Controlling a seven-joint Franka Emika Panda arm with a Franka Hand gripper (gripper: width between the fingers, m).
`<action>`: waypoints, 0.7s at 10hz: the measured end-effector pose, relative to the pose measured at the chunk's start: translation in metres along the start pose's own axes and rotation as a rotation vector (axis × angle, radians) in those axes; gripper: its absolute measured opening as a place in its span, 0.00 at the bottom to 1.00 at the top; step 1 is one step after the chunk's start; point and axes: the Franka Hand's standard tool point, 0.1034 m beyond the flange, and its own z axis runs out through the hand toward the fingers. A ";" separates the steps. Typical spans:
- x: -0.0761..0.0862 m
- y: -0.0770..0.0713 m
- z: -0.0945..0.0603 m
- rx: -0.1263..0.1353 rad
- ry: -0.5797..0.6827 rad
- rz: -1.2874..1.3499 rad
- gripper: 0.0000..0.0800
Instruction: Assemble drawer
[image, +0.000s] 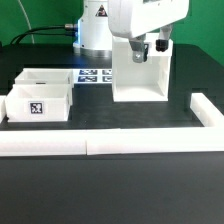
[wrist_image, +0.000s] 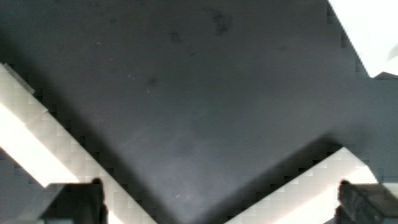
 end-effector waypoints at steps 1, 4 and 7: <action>0.000 0.000 0.000 0.000 0.000 0.000 0.81; 0.000 0.000 0.000 0.000 0.000 0.000 0.81; -0.001 -0.002 -0.001 -0.011 0.013 0.049 0.81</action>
Offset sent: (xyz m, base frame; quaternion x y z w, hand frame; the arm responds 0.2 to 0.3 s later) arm 0.0000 0.0000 0.0000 0.0000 0.0000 0.0000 1.0000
